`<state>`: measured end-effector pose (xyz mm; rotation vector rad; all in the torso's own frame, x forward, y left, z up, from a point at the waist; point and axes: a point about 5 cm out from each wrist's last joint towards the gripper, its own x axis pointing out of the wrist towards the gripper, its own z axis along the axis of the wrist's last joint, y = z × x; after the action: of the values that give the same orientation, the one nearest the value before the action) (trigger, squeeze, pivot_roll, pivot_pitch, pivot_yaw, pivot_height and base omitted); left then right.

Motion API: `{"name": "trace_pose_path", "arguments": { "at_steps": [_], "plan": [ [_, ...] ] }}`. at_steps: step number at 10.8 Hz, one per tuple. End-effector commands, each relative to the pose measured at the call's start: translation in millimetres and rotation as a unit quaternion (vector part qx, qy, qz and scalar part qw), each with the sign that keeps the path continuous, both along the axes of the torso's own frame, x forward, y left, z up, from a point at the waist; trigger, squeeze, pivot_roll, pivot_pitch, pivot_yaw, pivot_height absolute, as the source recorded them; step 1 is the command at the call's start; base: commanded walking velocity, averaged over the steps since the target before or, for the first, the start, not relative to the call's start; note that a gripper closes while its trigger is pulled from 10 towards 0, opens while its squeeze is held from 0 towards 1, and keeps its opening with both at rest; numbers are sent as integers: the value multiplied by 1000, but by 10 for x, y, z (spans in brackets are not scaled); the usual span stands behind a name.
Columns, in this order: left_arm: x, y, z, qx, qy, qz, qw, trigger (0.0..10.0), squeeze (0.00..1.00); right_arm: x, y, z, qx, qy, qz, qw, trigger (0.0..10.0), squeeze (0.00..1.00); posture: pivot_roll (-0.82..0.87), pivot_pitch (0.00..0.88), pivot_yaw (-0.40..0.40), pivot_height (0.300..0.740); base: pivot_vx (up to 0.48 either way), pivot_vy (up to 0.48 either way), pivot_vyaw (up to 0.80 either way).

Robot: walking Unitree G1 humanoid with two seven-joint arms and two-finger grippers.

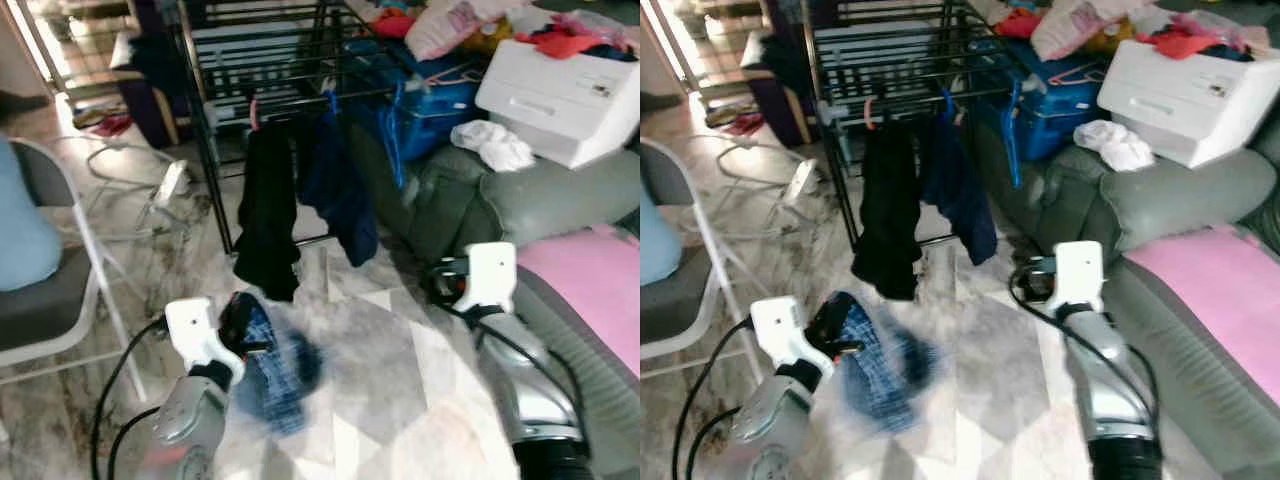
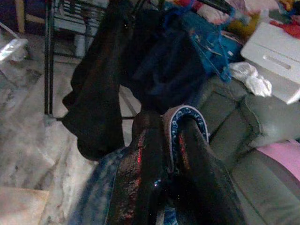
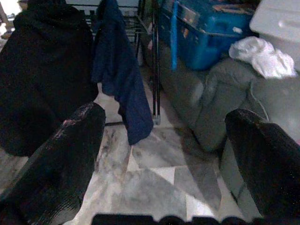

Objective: Hang hanger

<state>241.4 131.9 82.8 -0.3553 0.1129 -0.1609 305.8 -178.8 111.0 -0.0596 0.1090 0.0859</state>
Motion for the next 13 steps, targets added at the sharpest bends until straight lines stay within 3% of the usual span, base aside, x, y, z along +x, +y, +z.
{"name": "trace_pose_path", "arguments": {
  "at_steps": [1, 13],
  "plan": [
    [-7, 37, 22, -2, -2, 6, 1000, 10000, 0, 31, 80, 88, 9, -16, 8, 1000, 10000, 0, -92, 0, 22, 740, 390, 0, 0],
    [-5, 40, 38, 6, 4, -7, 1000, 10000, 0, 67, 114, 117, 10, -22, 5, 1000, 10000, 0, -77, 0, 31, 740, 403, 0, 0]
  ]
}}
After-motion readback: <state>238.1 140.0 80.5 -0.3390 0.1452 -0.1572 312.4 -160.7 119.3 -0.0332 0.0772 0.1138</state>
